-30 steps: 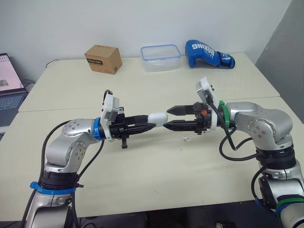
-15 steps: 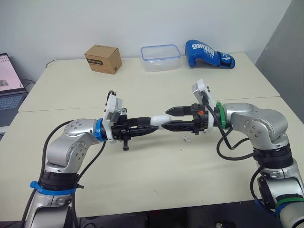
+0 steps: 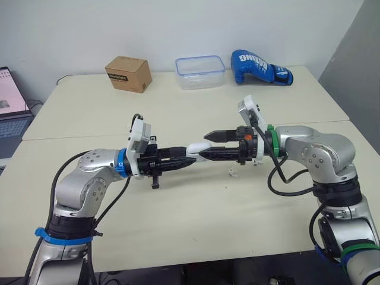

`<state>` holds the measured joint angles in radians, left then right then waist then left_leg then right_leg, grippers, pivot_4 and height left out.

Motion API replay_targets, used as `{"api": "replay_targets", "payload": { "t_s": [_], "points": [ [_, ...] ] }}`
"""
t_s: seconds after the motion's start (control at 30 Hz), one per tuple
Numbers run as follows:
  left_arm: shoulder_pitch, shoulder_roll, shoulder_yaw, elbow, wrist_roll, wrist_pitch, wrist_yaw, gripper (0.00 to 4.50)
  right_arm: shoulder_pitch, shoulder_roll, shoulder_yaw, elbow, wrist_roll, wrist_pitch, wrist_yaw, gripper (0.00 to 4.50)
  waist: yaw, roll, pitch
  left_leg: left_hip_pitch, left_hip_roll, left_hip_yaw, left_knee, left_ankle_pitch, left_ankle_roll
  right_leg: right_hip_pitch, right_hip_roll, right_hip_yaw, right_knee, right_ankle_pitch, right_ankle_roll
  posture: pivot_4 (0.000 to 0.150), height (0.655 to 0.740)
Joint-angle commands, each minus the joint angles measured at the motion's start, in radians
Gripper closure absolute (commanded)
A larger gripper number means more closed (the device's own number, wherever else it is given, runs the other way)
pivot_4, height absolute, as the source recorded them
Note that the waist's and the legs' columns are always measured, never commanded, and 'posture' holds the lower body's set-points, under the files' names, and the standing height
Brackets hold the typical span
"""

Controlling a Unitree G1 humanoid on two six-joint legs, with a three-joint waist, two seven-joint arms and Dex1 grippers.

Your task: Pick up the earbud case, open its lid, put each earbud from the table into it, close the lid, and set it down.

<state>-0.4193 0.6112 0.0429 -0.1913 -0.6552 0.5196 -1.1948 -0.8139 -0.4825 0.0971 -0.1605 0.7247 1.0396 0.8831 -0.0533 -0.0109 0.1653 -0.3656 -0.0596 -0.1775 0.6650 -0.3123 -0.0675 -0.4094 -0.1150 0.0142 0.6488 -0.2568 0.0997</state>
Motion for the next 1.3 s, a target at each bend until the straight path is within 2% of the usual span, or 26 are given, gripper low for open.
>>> {"api": "replay_targets", "payload": {
  "t_s": [0.03, 0.4, 0.6, 0.77, 0.87, 1.07, 1.3],
  "points": [
    [-0.001, 0.006, 0.005, -0.048, -0.023, -0.015, -0.014, 3.79, -0.033, 0.005, -0.038, 0.002, 0.008, -0.018, -0.012, 0.84, 0.002, 0.0, 0.0, 0.0, 0.0, 0.0, 0.0, 0.0, 0.0, 0.0, 0.0, 0.0, 0.0, 0.0, 0.0, 0.15, 0.7307],
    [0.012, 0.005, 0.018, -0.054, -0.013, -0.026, 0.002, 3.79, -0.057, -0.006, -0.056, 0.008, 0.046, 0.008, 0.002, 0.84, 0.001, 0.0, 0.0, 0.0, 0.0, 0.0, 0.0, 0.0, 0.0, 0.0, 0.0, 0.0, 0.0, 0.0, 0.0, 0.15, 0.7307],
    [0.018, 0.035, 0.07, 0.025, 0.007, -0.076, 0.006, 3.79, -0.206, -0.15, -0.057, 0.057, 0.03, 0.07, 0.055, 0.84, 0.001, 0.0, 0.0, 0.0, 0.0, 0.001, -0.001, 0.0, 0.0, -0.001, 0.0, 0.0, 0.0, 0.0, 0.0, 0.15, 0.7307],
    [0.024, 0.042, 0.082, 0.062, 0.026, -0.119, 0.009, 3.79, -0.262, -0.29, 0.12, 0.039, -0.098, 0.09, 0.088, 0.84, 0.001, 0.0, 0.0, 0.0, 0.0, 0.002, -0.001, 0.0, 0.0, 0.0, 0.0, 0.0, -0.002, 0.0, 0.0, 0.15, 0.7307],
    [0.016, 0.04, 0.087, 0.063, 0.018, -0.119, 0.01, 3.79, -0.201, -0.333, 0.199, 0.007, -0.177, 0.0, 0.125, 0.84, 0.002, 0.0, 0.0, 0.0, 0.0, 0.002, -0.001, 0.0, 0.0, -0.001, 0.0, 0.001, -0.001, 0.0, 0.0, 0.15, 0.7307],
    [0.0, 0.037, 0.081, 0.044, 0.004, -0.108, 0.011, 3.79, -0.093, -0.331, 0.35, -0.051, -0.297, 0.007, 0.099, 0.84, 0.002, 0.0, 0.0, 0.0, 0.0, 0.003, -0.001, 0.0, 0.0, -0.001, 0.0, 0.001, -0.001, 0.0, 0.0, 0.15, 0.7307],
    [-0.011, 0.03, 0.066, 0.037, 0.007, -0.102, 0.016, 3.79, -0.082, -0.244, 0.462, -0.022, -0.423, 0.036, 0.027, 0.84, 0.002, 0.0, 0.0, 0.0, 0.0, 0.002, -0.001, 0.0, 0.0, -0.002, 0.0, 0.001, -0.001, 0.0, 0.0, 0.15, 0.7307]
  ]
}}
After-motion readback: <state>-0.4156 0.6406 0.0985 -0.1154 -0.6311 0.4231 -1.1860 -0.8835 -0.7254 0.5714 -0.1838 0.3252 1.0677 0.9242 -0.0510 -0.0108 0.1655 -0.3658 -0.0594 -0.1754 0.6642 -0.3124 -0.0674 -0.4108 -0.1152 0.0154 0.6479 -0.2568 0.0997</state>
